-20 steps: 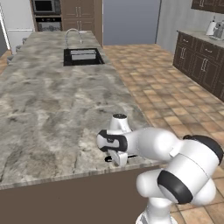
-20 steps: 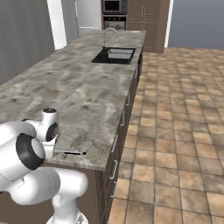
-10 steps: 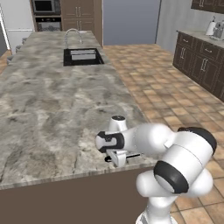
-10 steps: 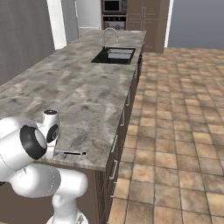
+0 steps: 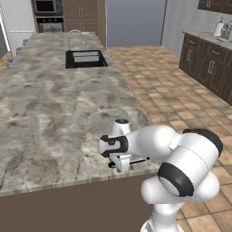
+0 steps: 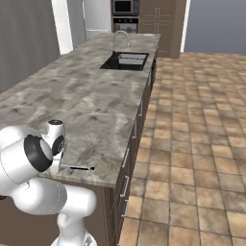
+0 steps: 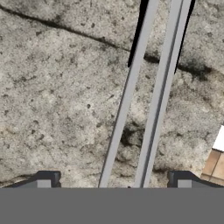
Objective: Pick up the tongs from the counter and place them near the plate next to the oven.
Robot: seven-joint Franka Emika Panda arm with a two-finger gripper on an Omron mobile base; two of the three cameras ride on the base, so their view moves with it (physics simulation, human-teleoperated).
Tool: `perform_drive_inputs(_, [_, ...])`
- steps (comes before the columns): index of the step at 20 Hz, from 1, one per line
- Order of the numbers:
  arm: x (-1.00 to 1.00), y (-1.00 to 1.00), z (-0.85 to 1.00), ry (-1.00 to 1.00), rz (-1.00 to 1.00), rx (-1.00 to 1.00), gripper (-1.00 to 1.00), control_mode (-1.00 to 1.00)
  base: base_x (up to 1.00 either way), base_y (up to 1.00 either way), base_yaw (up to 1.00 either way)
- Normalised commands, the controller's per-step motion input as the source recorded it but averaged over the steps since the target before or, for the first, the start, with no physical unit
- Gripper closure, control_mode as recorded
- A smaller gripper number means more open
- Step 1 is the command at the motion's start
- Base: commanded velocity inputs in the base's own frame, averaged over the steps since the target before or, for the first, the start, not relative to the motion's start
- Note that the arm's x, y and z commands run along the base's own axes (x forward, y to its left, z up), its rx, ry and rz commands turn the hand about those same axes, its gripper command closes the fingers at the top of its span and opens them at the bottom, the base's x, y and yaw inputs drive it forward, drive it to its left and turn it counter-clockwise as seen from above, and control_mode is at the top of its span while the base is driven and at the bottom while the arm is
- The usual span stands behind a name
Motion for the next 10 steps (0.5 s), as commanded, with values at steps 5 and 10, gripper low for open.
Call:
perform_drive_inputs(5, [0.0,0.0,0.0,0.01,0.0,0.0,1.0,-1.0,0.0,0.0,0.0])
perform_drive_inputs(10, [0.0,0.0,0.0,0.01,0.0,0.0,1.0,-1.0,0.0,0.0,0.0])
